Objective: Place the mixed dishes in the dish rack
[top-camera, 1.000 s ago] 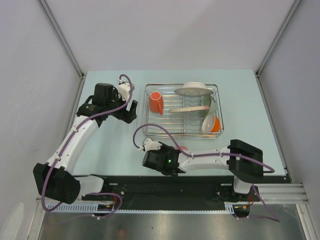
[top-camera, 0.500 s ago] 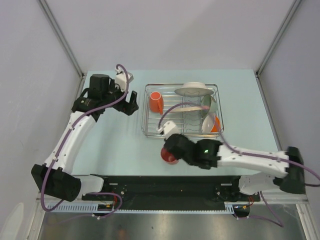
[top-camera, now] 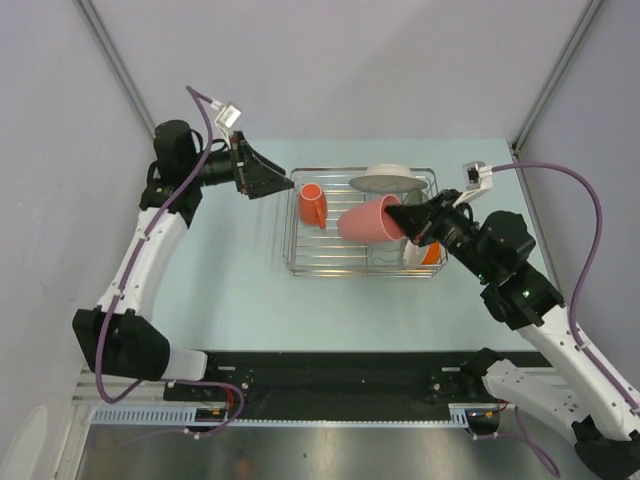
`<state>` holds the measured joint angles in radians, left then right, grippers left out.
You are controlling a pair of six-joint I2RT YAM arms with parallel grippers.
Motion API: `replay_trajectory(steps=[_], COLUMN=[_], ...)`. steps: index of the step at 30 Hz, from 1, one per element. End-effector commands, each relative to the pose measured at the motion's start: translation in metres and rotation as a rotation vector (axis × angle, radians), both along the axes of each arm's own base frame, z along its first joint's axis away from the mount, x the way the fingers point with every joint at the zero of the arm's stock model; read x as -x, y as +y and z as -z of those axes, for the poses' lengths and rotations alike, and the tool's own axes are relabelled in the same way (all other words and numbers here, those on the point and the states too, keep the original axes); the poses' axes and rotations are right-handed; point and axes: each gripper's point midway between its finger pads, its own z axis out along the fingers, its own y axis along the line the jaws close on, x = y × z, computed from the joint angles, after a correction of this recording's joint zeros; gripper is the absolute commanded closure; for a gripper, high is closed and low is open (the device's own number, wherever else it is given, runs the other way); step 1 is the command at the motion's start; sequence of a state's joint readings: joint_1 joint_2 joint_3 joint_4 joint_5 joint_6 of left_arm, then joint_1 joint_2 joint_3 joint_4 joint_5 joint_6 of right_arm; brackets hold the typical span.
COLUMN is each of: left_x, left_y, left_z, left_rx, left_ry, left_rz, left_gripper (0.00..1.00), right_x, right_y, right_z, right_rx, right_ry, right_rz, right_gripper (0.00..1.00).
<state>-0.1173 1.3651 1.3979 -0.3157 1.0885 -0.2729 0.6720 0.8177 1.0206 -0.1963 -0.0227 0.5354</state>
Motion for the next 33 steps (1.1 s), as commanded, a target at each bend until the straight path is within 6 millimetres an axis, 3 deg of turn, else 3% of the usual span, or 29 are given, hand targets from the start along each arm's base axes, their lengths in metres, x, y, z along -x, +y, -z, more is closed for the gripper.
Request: replay_trajectory(steps=[1,2,3,5,7,13,18,19,20,21,22,33], left_x=[0.04,0.038,0.046,0.05,0.059,0.045,0.04,0.035,0.032,0.033,0.033,0.029], left_y=[-0.022,-0.026,-0.03,-0.035,-0.039,-0.052,-0.067,-0.071,-0.073,-0.079,-0.081,-0.095], left_z=[-0.031,-0.037,-0.034,-0.038,-0.043,-0.02,-0.005,0.009,0.011,0.006,0.019,0.03], left_rx=[0.202,0.216,0.252,0.294,0.339,0.341,0.302,0.275,0.238,0.216,0.18,0.11], left_ry=[0.131,-0.003,0.129,0.024,0.135,0.213,0.168,0.295,0.162,0.142,0.246,0.186], left_rz=[0.331,0.359,0.374,0.417,0.466,0.461,0.413,0.376,0.358,0.363,0.341,0.3], left_gripper=[0.0,0.0,0.0,0.0,0.0,0.01,0.0,0.0,0.0,0.0,0.0,0.0], right_x=[-0.003,-0.007,-0.014,-0.022,-0.032,-0.046,-0.062,-0.065,-0.066,-0.071,-0.074,-0.083], right_y=[0.005,0.004,0.0,-0.001,0.0,0.012,0.022,0.022,0.024,0.026,0.028,0.049], right_z=[-0.026,-0.021,-0.017,-0.009,0.001,0.0,0.013,0.012,0.013,0.02,0.021,0.029], right_rx=[-0.266,-0.288,-0.321,-0.367,-0.413,-0.49,-0.522,-0.528,-0.53,-0.53,-0.532,-0.587], right_ry=[0.056,0.077,0.114,0.136,0.197,0.207,0.265,0.257,0.26,0.279,0.283,0.304], right_rz=[-0.114,-0.116,-0.112,-0.119,-0.131,-0.205,-0.221,-0.223,-0.228,-0.226,-0.225,-0.295], right_gripper=[1.0,1.0,1.0,1.0,1.0,1.0,1.0,1.0,1.0,1.0,1.0,1.0])
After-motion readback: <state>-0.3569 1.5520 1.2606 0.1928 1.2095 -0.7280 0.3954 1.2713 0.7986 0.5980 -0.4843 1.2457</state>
